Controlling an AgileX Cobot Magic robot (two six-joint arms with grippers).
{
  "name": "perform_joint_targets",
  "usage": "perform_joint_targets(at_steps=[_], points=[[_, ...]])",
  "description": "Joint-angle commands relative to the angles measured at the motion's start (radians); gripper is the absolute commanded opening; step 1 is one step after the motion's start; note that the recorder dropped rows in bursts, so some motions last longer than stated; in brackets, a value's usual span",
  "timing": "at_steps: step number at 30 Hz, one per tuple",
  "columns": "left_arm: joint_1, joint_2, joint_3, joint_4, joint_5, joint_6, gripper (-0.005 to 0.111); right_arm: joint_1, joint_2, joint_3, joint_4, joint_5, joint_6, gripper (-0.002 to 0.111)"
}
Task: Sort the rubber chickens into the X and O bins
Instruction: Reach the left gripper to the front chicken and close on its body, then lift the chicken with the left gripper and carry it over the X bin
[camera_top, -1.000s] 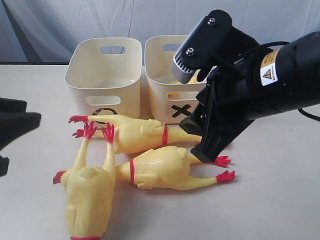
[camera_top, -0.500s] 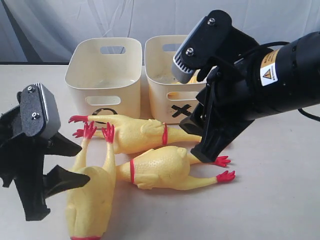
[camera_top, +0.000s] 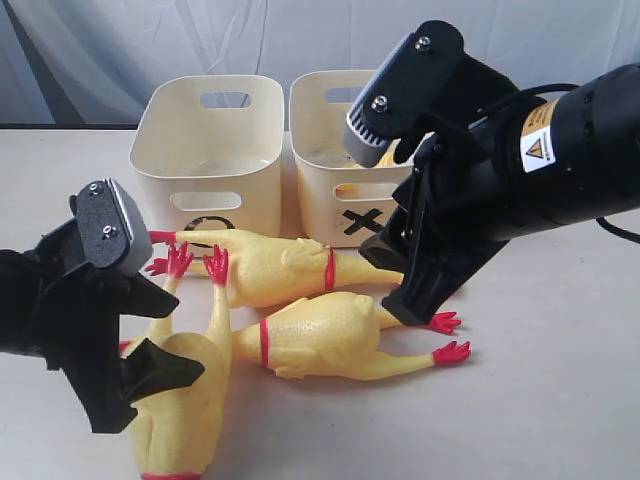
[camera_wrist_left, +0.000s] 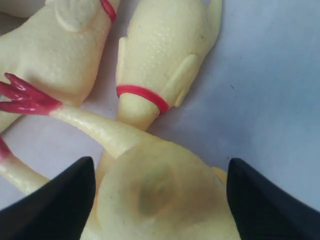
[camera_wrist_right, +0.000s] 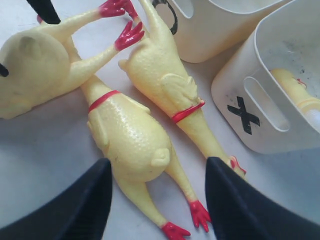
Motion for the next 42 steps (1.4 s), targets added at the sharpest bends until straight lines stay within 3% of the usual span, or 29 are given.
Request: perform_joint_targets(at_steps=[1, 11, 27, 42], points=[[-0.003, 0.050, -0.006, -0.021, -0.018, -0.007, 0.069, 0.000, -0.006, -0.004, -0.002, -0.007, 0.004, 0.053], [-0.003, 0.132, -0.006, -0.021, -0.016, -0.007, 0.067, 0.000, -0.006, -0.004, -0.002, -0.007, 0.004, 0.053], [-0.003, 0.135, -0.006, 0.012, 0.018, -0.007, 0.000, 0.000, -0.006, -0.004, -0.002, -0.007, 0.004, 0.053], [-0.003, 0.026, -0.006, 0.017, 0.093, -0.092, 0.000, 0.000, -0.006, -0.004, -0.001, -0.009, 0.004, 0.053]])
